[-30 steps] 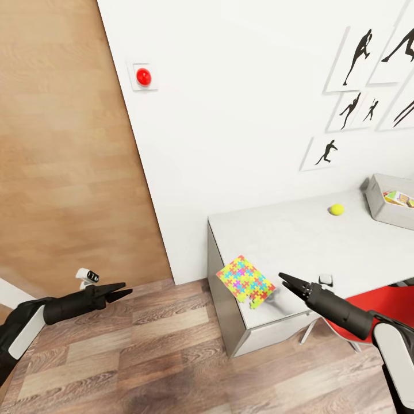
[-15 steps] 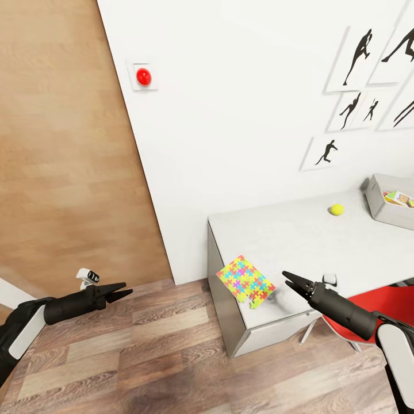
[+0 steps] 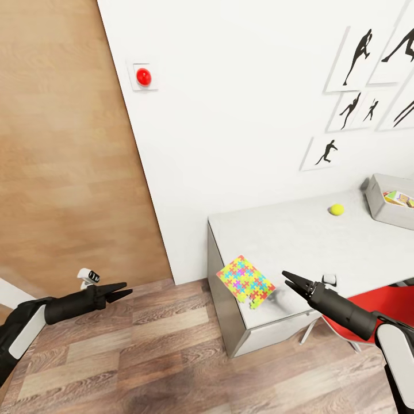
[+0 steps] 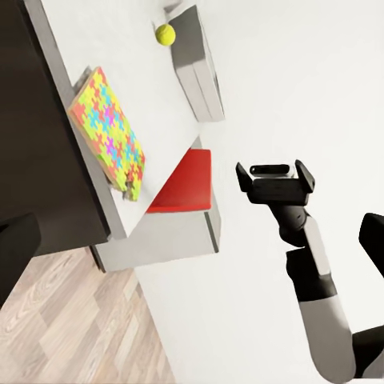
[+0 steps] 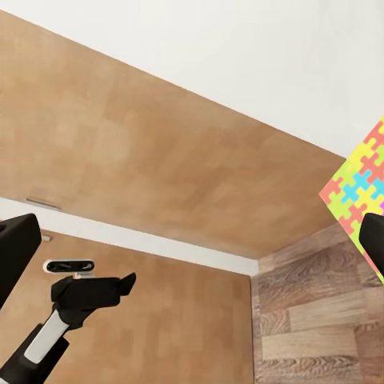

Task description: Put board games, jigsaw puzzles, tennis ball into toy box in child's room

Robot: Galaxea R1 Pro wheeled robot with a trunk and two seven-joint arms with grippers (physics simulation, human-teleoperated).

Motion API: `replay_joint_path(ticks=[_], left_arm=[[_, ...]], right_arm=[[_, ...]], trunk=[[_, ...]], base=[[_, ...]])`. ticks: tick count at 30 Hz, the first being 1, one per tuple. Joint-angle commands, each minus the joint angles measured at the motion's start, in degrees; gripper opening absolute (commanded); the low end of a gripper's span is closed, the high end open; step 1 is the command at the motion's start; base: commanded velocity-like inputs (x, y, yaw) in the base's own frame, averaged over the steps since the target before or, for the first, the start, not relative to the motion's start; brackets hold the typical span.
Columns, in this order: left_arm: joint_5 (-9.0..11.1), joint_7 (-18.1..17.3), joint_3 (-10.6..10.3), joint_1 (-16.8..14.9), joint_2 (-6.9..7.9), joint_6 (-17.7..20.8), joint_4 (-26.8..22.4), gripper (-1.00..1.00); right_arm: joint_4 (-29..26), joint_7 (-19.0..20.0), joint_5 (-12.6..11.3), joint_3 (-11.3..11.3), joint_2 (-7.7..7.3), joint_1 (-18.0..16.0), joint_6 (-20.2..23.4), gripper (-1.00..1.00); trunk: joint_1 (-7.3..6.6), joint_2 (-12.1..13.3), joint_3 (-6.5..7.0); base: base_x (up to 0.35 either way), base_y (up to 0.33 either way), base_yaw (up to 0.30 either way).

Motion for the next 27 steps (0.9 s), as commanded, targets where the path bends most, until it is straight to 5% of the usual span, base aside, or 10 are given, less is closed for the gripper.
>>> replay_joint_path(ticks=[1, 8, 17, 27], left_arm=[[0.37, -0.01, -0.18, -0.05, 0.06, 0.51, 0.02, 1.00], [0.37, 0.16, -0.18, -0.02, 0.06, 0.50, 0.02, 1.00], [0.13, 0.11, -0.23, -0.05, 0.06, 0.50, 0.01, 1.00], [0.19, -0.19, -0.20, -0.05, 0.06, 0.50, 0.02, 1.00]], right_arm=[[-0.01, 0.28, 0.19, -0.08, 0.01, -0.05, 0.30, 1.00], [-0.02, 0.28, 0.19, -0.23, 0.01, -0.05, 0.37, 1.00], [-0.10, 0.23, 0.13, 0.24, 0.26, -0.05, 0.31, 1.00], [-0.12, 0.09, 0.22, 0.49, 2.16, -0.05, 0.30, 1.00]], trunk=[[0.03, -0.10, -0.10], [0.03, -0.10, -0.09], [0.03, -0.10, 0.27], [0.03, -0.10, 1.04]], base=[[0.000, 0.000, 0.000], [0.019, 0.000, -0.017], [0.259, 0.000, -0.185], [0.125, -0.060, -0.129]])
